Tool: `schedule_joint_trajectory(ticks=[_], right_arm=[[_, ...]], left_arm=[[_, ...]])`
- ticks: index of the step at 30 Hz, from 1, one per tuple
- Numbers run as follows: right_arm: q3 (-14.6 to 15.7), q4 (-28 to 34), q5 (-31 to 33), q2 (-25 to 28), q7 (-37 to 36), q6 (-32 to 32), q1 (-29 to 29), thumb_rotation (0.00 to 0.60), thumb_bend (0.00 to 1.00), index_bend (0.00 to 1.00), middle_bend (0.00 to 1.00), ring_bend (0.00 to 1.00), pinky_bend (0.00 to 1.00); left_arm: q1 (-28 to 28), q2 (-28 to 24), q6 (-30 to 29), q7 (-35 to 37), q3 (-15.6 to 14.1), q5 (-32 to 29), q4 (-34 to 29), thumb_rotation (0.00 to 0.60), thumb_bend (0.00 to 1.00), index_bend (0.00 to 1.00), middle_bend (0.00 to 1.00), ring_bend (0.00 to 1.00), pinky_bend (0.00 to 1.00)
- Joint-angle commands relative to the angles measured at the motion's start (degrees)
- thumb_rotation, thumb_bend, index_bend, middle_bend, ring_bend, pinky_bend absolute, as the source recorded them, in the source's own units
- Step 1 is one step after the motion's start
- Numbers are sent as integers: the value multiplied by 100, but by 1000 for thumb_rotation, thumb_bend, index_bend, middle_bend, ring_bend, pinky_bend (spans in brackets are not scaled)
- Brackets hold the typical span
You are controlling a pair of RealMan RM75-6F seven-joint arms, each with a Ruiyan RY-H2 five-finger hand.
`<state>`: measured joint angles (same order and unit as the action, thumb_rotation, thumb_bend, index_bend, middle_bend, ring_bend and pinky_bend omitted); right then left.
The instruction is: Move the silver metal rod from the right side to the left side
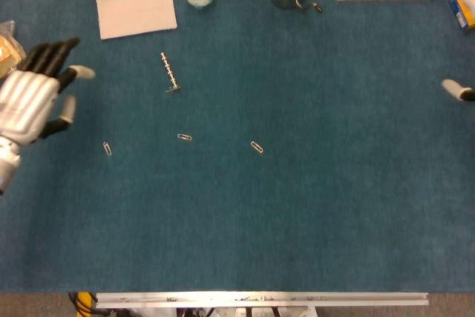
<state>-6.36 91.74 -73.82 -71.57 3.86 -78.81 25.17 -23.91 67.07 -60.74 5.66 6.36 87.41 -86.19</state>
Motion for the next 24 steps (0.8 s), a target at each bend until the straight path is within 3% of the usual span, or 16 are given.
schedule_joint_trajectory(ticks=[1, 9, 24], right_arm=[[5, -110, 11, 33, -116, -15, -114, 600, 0, 37, 7, 0, 0], [10, -275, -58, 126, -303, -124, -411, 600, 0, 52, 6, 0, 0], [-36, -572, 109, 411, -660, -147, -954, 600, 0, 55, 6, 0, 0]], left_arm=[[-214, 136, 192, -123, 39, -45, 39, 600, 651, 263, 0, 0, 38], [-704, 367, 646, -226, 125, -202, 137, 600, 656, 262, 0, 0, 37], [-1622, 1065, 1581, -553, 147, -522, 954, 600, 745, 252, 0, 0, 15]])
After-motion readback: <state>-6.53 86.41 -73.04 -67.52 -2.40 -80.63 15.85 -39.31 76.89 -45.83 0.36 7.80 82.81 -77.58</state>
